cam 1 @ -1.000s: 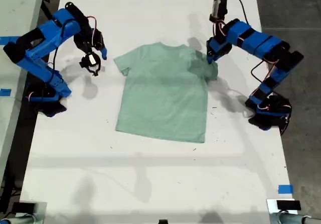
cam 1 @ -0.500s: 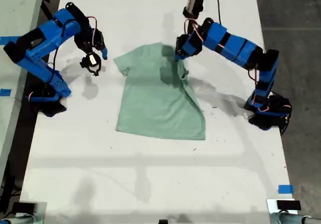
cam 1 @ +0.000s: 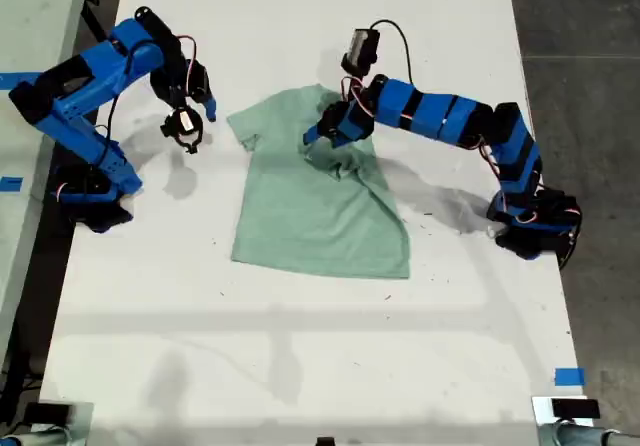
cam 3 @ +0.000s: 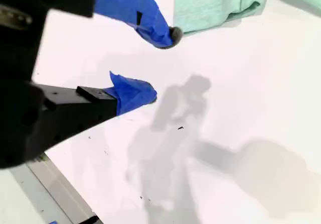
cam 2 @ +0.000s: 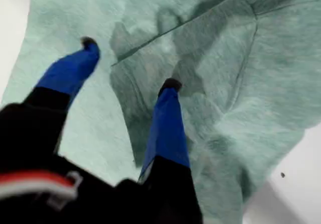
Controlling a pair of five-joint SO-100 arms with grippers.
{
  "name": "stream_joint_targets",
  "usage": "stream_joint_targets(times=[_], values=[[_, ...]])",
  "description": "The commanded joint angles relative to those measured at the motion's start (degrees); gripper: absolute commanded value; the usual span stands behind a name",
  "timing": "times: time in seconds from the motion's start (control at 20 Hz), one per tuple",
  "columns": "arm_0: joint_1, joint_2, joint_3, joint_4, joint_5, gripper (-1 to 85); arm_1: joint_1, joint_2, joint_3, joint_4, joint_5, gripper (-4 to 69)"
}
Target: Fold tshirt
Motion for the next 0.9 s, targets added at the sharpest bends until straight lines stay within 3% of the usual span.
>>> stream_joint_targets(times=[0.0, 0.1, 0.25, 0.35, 0.5, 0.85], values=[[1.05, 0.00, -4.39, -0.26, -0.70, 12.5, -1.05, 2.46, -4.31, 2.37, 0.35, 30.6], [1.14, -0.26, -4.66, -0.26, -0.70, 12.5, -0.62, 6.15, -3.43, 7.03, 0.35, 24.9], [1.49, -3.08, -8.61, 0.97, -0.18, 16.5, 0.44, 16.08, 0.88, 11.87, -2.72, 26.0], [1.67, -8.09, -14.41, 2.46, 1.76, 23.6, 1.23, 21.18, 2.99, 17.23, -3.69, 28.2], [1.85, -14.85, -22.68, 4.48, 3.25, 25.7, 1.49, 28.65, 8.44, 22.06, -4.13, 31.9], [0.70, -21.45, -30.15, 5.01, 7.47, 27.4, 2.64, 53.61, 35.42, 22.24, -1.32, 34.9]])
